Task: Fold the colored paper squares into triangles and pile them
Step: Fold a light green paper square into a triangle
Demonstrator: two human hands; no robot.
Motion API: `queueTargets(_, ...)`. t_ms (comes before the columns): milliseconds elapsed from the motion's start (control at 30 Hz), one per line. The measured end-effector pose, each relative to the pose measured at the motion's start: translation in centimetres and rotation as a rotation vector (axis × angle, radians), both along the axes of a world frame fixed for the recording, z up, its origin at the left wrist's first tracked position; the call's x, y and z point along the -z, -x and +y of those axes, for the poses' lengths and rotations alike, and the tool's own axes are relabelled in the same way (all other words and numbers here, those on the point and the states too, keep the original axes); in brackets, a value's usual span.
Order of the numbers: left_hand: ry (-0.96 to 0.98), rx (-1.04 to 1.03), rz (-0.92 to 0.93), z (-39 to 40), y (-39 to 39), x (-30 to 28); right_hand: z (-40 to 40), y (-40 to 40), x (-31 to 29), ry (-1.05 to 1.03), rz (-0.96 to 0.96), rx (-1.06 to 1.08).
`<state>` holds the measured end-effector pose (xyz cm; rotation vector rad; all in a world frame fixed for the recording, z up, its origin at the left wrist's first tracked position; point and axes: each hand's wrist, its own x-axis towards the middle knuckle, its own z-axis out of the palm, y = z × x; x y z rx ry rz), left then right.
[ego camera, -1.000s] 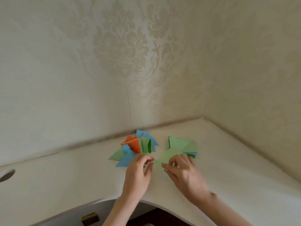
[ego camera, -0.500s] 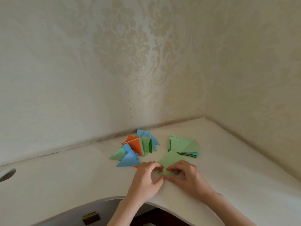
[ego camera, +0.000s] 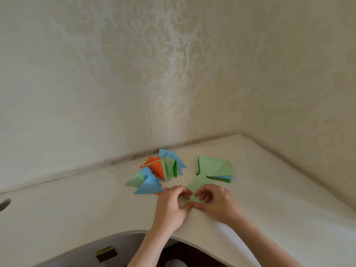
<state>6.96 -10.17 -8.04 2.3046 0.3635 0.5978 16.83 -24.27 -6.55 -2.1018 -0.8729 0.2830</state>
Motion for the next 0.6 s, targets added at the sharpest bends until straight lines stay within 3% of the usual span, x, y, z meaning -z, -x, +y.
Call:
queueTargets(300,-0.025,0.058,-0.004,0.5,0.9,0.0,-0.9,-0.8,-0.4,0.05,0.062,-0.091)
queueTargets(600,-0.004,0.045,-0.029,0.5,1.7,-0.2,-0.7,0.6,0.0,0.069,-0.13,-0.072)
